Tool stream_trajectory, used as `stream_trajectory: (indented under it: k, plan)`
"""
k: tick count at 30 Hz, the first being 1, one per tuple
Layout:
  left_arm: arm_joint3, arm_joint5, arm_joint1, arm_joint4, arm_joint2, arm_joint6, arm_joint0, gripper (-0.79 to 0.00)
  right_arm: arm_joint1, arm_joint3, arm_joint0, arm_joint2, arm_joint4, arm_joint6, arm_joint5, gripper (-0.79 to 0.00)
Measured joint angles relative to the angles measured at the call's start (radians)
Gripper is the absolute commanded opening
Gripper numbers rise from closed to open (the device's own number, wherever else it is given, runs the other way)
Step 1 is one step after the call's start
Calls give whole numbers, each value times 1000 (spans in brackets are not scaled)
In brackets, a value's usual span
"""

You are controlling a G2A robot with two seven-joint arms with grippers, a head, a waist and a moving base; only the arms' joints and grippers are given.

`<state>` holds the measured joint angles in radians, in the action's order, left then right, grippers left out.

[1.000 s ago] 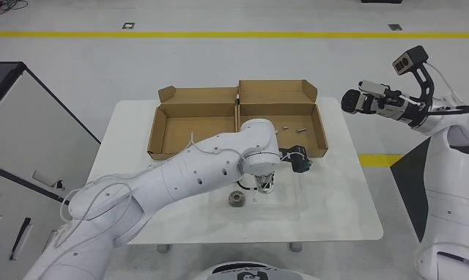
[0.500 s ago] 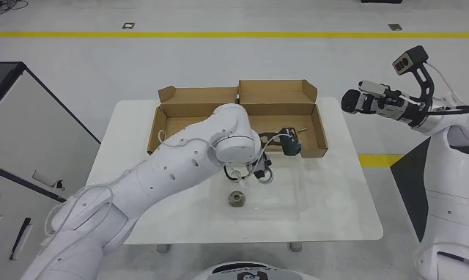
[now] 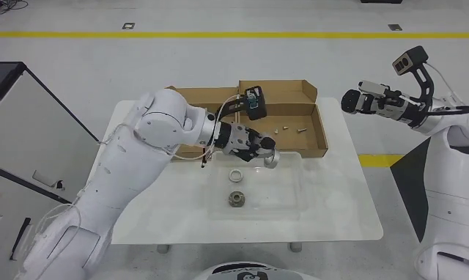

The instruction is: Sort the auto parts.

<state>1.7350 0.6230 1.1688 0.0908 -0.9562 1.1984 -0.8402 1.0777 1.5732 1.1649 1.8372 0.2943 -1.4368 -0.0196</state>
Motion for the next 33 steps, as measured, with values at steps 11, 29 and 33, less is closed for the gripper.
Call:
stream_trajectory:
  k: [11, 29, 33]
  plan:
    - [-1, 228, -82, -365, 57, -227, 76, -785, 0, 0, 0, 0, 0, 0, 0, 0]
    - [141, 389, -164, -592, 132, -390, 139, -785, 0, 0, 0, 0, 0, 0, 0, 0]
    - [141, 389, -164, -592, 132, -390, 139, -785, 0, 0, 0, 0, 0, 0, 0, 0]
